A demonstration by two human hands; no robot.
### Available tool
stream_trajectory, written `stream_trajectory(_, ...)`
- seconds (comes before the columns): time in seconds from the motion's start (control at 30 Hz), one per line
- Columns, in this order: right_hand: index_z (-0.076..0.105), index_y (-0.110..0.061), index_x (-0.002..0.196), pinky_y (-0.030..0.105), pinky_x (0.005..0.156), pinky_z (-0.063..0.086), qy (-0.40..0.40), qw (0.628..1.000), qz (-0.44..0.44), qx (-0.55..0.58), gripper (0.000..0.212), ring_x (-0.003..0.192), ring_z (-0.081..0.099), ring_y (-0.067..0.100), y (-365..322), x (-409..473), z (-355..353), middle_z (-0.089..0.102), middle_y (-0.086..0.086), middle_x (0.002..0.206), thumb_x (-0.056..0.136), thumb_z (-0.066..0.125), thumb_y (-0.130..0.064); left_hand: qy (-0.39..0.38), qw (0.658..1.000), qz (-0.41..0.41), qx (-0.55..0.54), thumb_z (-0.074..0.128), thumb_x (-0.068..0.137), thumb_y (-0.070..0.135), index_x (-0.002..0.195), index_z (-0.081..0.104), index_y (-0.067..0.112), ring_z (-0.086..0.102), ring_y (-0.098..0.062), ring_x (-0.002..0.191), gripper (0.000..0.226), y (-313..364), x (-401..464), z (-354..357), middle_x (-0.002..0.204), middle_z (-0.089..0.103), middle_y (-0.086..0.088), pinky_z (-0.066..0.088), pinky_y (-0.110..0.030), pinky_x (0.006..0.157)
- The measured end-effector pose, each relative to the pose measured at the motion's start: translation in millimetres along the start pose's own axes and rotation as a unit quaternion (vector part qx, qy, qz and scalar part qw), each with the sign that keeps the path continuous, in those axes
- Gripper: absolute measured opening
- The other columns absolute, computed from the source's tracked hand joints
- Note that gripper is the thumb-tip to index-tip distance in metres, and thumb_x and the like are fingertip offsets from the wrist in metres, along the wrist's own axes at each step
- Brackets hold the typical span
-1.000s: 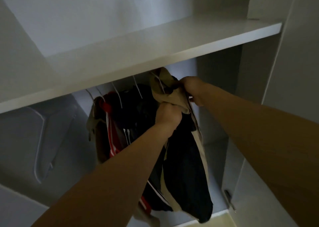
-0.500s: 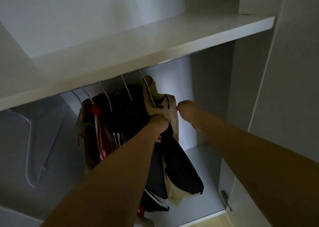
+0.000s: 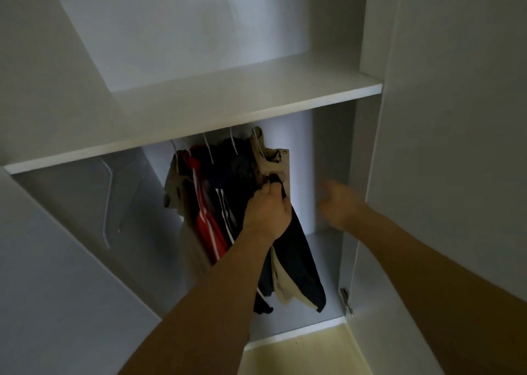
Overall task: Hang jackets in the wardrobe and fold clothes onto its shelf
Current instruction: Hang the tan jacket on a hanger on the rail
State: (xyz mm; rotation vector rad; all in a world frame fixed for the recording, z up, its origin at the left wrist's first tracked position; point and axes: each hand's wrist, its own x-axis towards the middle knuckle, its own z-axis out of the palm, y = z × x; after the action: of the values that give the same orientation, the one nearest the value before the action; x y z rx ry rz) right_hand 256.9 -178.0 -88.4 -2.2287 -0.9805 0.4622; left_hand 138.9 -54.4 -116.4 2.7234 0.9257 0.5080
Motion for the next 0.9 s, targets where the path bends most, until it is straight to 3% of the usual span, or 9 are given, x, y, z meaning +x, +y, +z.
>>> stream_trajectory(0.13,0.034,-0.006,0.146,0.032,0.103,0.036,-0.005,0.999,0.011,-0.041,0.052,0.13,0.043,0.031,18.6,-81.6,-10.0,0.041,0.016,0.146,0.095,0.046,-0.012,0.009,0.999,0.037,0.009,0.043,0.1,0.029,0.134,0.047,0.007,0.049,-0.027,0.119,0.041,4.6,-55.9,18.1,0.132,0.053,-0.012,0.035,-0.035,0.102)
stream_trajectory(0.2,0.039,-0.004,0.142,0.034,0.102,0.037,0.017,0.998,0.036,-0.051,0.049,0.127,0.045,0.032,26.7,-108.4,-10.7,0.045,0.018,0.142,0.095,0.048,-0.015,-0.003,0.995,0.096,0.024,0.042,0.1,0.03,0.137,0.046,0.008,0.047,-0.025,0.122,0.043,14.5,-65.2,26.4,0.133,0.052,-0.01,0.032,-0.034,0.104)
stream_trajectory(0.37,0.029,-0.012,0.149,0.034,0.111,0.03,0.049,0.99,0.118,-0.057,0.056,0.137,0.035,0.029,47.1,-143.5,5.9,0.033,0.01,0.153,0.096,0.047,-0.014,-0.017,0.98,0.195,0.018,0.043,0.1,0.031,0.138,0.044,0.01,0.045,-0.023,0.125,0.043,35.0,-62.0,30.5,0.134,0.051,-0.006,0.032,-0.034,0.109)
stream_trajectory(0.5,0.031,-0.017,0.148,0.035,0.111,0.03,0.074,0.979,0.188,-0.042,0.057,0.136,0.037,0.027,64.4,-172.9,26.0,0.034,0.007,0.152,0.093,0.045,-0.012,-0.072,0.969,0.236,0.003,0.039,0.101,0.03,0.139,0.042,0.012,0.043,-0.021,0.127,0.041,43.5,-71.2,51.3,0.136,0.049,-0.005,0.029,-0.033,0.111)
stream_trajectory(0.67,0.033,-0.019,0.147,0.037,0.111,0.034,0.122,0.951,0.28,-0.041,0.056,0.135,0.04,0.027,93.1,-232.3,41.2,0.036,0.005,0.152,0.093,0.045,-0.013,-0.168,0.94,0.296,-0.033,0.041,0.099,0.024,0.137,0.043,0.011,0.045,-0.027,0.122,0.04,72.4,-114.6,87.5,0.135,0.049,-0.008,0.035,-0.036,0.105)
stream_trajectory(0.73,0.033,-0.018,0.147,0.036,0.111,0.034,0.141,0.936,0.319,-0.046,0.056,0.135,0.04,0.025,105.4,-264.4,40.8,0.037,0.005,0.152,0.093,0.045,-0.014,-0.175,0.931,0.318,-0.045,0.044,0.097,0.022,0.128,0.049,0.009,0.049,-0.028,0.117,0.034,88.0,-135.8,95.8,0.127,0.054,-0.011,0.037,-0.036,0.1)
stream_trajectory(0.9,0.034,-0.017,0.146,0.033,0.11,0.032,0.193,0.899,0.392,-0.04,0.054,0.135,0.04,0.022,128.3,-350.4,35.0,0.038,0.004,0.151,0.093,0.045,-0.011,-0.185,0.897,0.399,-0.046,0.044,0.097,0.026,0.133,0.048,0.013,0.05,-0.024,0.119,0.039,127.8,-184.3,104.1,0.13,0.055,-0.007,0.034,-0.031,0.103)
